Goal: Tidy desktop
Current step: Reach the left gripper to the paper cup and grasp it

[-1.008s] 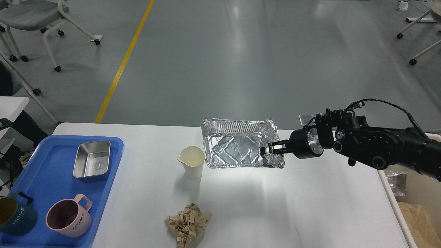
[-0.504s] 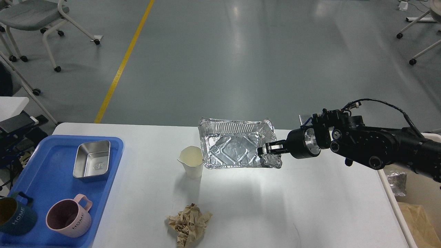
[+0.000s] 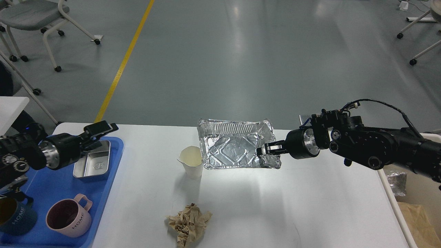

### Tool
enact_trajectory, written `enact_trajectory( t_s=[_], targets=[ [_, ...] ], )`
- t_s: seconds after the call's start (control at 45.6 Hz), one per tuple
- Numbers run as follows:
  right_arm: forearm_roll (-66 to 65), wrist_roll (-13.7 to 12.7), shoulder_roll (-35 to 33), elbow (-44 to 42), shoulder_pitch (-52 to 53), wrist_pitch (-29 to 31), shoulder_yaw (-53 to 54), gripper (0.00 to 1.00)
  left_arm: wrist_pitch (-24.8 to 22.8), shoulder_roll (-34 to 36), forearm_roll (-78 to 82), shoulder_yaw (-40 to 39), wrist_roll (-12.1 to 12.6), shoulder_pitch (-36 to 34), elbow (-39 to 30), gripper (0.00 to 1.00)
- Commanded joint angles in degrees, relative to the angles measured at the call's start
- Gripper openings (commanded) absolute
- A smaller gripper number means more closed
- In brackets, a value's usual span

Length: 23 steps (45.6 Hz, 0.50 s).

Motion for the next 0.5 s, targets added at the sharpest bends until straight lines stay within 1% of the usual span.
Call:
enact_trajectory(
  t_s=[0.0, 0.263, 0.394, 0.482],
  targets=[
    [0.0, 0.0, 0.0, 0.0, 0.0, 0.0, 0.0, 0.0, 0.3, -6.5, 0.0, 4.9, -0.1, -4.1, 4.3, 0.96],
    [0.0, 0.0, 0.0, 0.0, -0.2, 0.0, 0.1, 0.0, 0.6, -13.0, 0.6, 9.8, -0.2, -7.3, 5.2, 0.96],
    [0.0, 0.1, 0.0, 0.0, -0.2, 0.0, 0.1, 0.0, 0.7, -16.0, 0.6, 13.1, 0.0, -9.1, 7.1, 0.96],
    [0.0, 0.1, 0.0, 0.0, -0.2, 0.0, 0.1, 0.0, 0.7, -17.3, 0.6, 14.0, 0.0, -9.4, 8.8, 0.96]
  ],
)
